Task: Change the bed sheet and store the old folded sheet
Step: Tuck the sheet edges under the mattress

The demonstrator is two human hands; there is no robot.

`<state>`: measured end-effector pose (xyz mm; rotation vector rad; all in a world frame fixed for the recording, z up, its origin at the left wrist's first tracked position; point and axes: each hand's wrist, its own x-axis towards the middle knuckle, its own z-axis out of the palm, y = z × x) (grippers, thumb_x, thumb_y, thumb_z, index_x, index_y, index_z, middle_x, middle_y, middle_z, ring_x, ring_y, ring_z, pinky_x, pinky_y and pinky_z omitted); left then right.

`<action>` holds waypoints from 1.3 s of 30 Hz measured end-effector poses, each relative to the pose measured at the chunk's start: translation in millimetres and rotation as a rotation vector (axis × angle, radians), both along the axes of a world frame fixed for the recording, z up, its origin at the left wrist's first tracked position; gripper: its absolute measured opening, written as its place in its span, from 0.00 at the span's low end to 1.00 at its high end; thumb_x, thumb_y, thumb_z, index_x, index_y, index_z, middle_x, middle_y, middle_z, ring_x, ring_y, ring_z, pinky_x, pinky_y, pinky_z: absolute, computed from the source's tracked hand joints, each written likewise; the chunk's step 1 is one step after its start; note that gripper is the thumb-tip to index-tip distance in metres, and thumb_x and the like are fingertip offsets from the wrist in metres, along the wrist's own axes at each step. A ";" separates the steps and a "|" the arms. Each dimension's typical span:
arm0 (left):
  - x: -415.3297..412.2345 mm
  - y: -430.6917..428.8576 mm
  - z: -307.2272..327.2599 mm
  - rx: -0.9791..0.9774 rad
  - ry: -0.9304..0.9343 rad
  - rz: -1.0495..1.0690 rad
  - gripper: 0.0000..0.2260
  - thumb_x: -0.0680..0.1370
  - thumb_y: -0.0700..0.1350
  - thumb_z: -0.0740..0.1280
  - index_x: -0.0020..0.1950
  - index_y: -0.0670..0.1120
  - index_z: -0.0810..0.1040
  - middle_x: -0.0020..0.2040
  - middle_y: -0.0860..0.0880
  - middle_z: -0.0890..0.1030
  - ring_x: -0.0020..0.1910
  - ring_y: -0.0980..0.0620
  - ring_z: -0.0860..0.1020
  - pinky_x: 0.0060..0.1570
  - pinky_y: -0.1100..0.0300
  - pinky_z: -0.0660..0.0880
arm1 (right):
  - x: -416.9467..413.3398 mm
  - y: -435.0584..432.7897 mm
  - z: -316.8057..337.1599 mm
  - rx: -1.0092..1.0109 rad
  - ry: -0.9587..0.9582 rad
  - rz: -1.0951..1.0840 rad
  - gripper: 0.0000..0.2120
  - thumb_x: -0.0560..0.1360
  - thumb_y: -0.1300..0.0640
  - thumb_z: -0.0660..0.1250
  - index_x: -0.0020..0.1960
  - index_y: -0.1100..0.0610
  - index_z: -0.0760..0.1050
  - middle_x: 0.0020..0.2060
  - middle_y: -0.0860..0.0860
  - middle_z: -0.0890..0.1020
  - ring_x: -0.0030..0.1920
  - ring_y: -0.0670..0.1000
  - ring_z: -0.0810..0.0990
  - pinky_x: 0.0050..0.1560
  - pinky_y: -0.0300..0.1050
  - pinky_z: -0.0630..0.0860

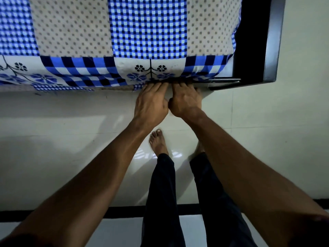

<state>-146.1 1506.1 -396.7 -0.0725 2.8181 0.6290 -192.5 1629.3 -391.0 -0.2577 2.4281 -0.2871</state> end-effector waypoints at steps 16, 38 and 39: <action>-33.4 30.0 12.0 -0.174 -0.301 -0.018 0.20 0.78 0.51 0.66 0.64 0.39 0.75 0.62 0.38 0.78 0.62 0.38 0.74 0.60 0.50 0.71 | 4.0 80.8 5.7 -0.057 0.212 0.098 0.25 0.79 0.47 0.61 0.75 0.53 0.67 0.72 0.51 0.72 0.75 0.56 0.64 0.70 0.61 0.68; -17.3 67.8 -21.4 -0.273 -0.104 -0.102 0.30 0.72 0.53 0.70 0.72 0.45 0.69 0.70 0.41 0.72 0.68 0.37 0.69 0.68 0.39 0.67 | -9.9 88.0 9.3 -0.084 0.233 0.058 0.24 0.75 0.50 0.63 0.70 0.51 0.73 0.64 0.50 0.79 0.67 0.54 0.74 0.62 0.59 0.73; -19.1 68.8 -21.4 -0.249 -0.114 -0.092 0.31 0.72 0.51 0.70 0.72 0.45 0.69 0.71 0.41 0.72 0.69 0.36 0.69 0.69 0.39 0.67 | -3.0 85.1 9.3 -0.126 0.241 0.061 0.24 0.74 0.50 0.61 0.70 0.52 0.73 0.65 0.50 0.79 0.67 0.54 0.74 0.62 0.58 0.74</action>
